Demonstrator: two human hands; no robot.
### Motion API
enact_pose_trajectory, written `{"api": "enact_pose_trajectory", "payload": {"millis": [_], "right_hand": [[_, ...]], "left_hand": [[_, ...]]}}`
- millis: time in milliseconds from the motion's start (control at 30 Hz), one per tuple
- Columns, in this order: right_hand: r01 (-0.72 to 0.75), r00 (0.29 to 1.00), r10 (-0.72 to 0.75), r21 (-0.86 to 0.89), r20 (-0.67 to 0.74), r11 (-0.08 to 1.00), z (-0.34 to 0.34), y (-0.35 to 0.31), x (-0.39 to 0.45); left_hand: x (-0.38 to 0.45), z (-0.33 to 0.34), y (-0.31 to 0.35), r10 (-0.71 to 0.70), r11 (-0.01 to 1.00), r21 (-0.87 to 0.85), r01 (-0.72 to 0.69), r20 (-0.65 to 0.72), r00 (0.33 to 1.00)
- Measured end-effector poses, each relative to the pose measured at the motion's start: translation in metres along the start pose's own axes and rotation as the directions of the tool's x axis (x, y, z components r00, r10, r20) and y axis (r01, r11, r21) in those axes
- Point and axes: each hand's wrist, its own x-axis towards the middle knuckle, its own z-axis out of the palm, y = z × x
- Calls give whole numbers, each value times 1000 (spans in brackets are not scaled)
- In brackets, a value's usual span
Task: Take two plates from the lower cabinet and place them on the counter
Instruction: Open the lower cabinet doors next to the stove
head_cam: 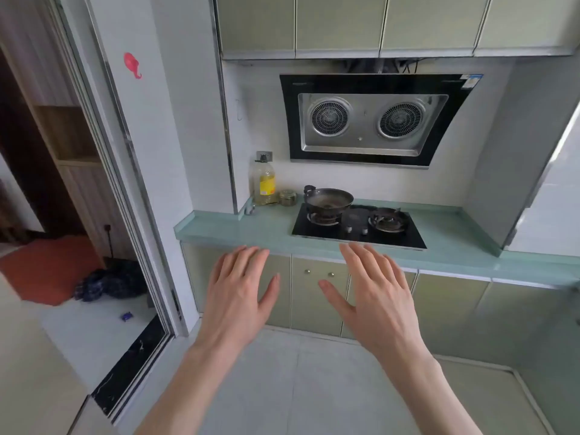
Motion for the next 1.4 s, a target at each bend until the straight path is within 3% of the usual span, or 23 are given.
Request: {"api": "enact_pose_trajectory", "payload": {"millis": [467,867,1233,1400], "right_hand": [[92,992,-104,150,70,984,158,12,138],[97,985,-118,157,126,983,321,-49,235],[16,988,-32,103,153,995,425,-97,313],[-18,983,-2,108,185,994,468,-103,338]], "left_hand": [[88,95,-89,-139,986,84,141,-28,990],[139,186,-249,-214,975,53,216,-47,976],[215,260,-363,-175,984,-22,174,-30,984],[232,303,-400,-175,985,-8,175,47,984]]}}
